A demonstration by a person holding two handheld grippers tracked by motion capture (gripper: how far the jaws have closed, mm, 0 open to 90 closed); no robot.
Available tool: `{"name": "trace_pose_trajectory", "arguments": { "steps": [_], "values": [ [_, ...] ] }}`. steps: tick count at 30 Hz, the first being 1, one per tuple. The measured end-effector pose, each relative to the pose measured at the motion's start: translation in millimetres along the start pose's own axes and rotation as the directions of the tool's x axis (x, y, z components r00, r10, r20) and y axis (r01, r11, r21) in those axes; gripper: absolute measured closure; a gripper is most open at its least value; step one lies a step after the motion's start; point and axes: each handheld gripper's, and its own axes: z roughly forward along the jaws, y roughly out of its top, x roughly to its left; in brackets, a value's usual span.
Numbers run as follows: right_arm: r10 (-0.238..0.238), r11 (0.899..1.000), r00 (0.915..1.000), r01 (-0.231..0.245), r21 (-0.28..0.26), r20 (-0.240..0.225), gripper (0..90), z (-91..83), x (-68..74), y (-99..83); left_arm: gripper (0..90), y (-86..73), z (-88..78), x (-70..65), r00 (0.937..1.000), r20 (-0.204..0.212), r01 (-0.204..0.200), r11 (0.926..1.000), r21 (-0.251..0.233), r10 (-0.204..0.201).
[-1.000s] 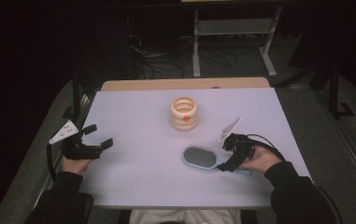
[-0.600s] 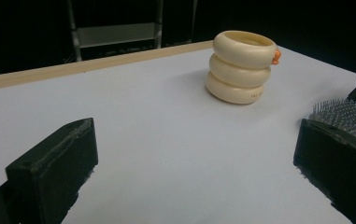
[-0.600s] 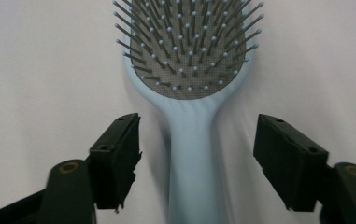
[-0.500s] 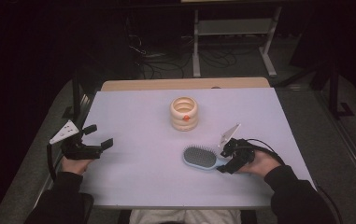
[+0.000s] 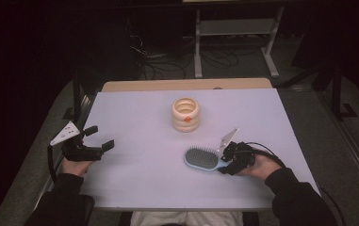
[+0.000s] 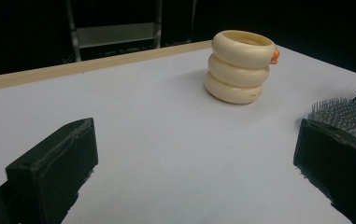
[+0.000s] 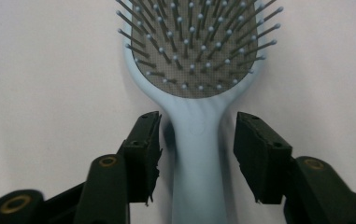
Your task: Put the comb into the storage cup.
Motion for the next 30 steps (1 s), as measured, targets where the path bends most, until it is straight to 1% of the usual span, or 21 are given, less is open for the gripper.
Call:
{"name": "trace_pose_trajectory", "arguments": {
  "steps": [3, 6, 8, 11, 17, 20, 23, 29, 30],
  "values": [
    [0.005, 1.000, 0.9999, -0.005, 0.007, 0.012, 54.8, -0.8, -0.3, 0.4, 0.0, 0.0, 0.1, 0.2, 1.0000, 0.000, -0.003, 1.0000, 0.004, 0.003],
    [0.008, 1.000, 0.9999, -0.008, 0.011, 0.007, 59.2, -0.6, -0.5, 1.1, 0.0, 0.0, 0.0, 0.2, 1.0000, 0.000, -0.003, 1.0000, 0.004, 0.003],
    [0.013, 1.000, 0.9999, -0.013, 0.025, -0.005, 64.7, -1.0, -0.2, 2.9, 0.0, 0.0, 0.1, 0.2, 1.0000, -0.001, -0.003, 1.0000, 0.004, 0.003],
    [0.007, 0.999, 1.0000, -0.007, 0.035, -0.001, 66.3, -1.0, 1.3, 4.0, 0.0, -0.1, 0.1, 0.2, 1.0000, 0.000, -0.003, 1.0000, 0.004, 0.003],
    [0.016, 0.999, 0.9998, -0.016, 0.029, -0.007, 67.4, -1.2, 0.1, 3.4, 0.0, -0.1, 0.1, 0.2, 1.0000, 0.000, -0.002, 1.0000, 0.005, 0.002],
    [0.014, 1.000, 0.9999, -0.014, 0.028, -0.001, 67.7, -1.2, 0.9, 3.4, 0.0, -0.1, 0.4, 0.3, 1.0000, -0.003, -0.004, 1.0000, 0.008, 0.004],
    [0.006, 1.000, 0.9998, -0.006, 0.027, 0.018, 67.9, -1.2, 2.5, 4.1, 0.0, -0.1, 0.3, 0.5, 1.0000, -0.004, -0.002, 1.0000, 0.009, 0.002],
    [0.009, 1.000, 0.9996, -0.010, 0.018, 0.028, 68.0, -3.0, 3.7, 4.5, 0.0, -0.2, 0.7, 0.4, 1.0000, -0.003, 0.002, 1.0000, 0.009, -0.002],
    [0.000, 1.000, 0.9994, -0.001, 0.015, 0.034, 68.0, -3.8, 4.9, 4.9, 0.0, -0.3, 0.7, 0.5, 1.0000, -0.003, 0.001, 0.9999, 0.012, -0.001]
  ]
}}
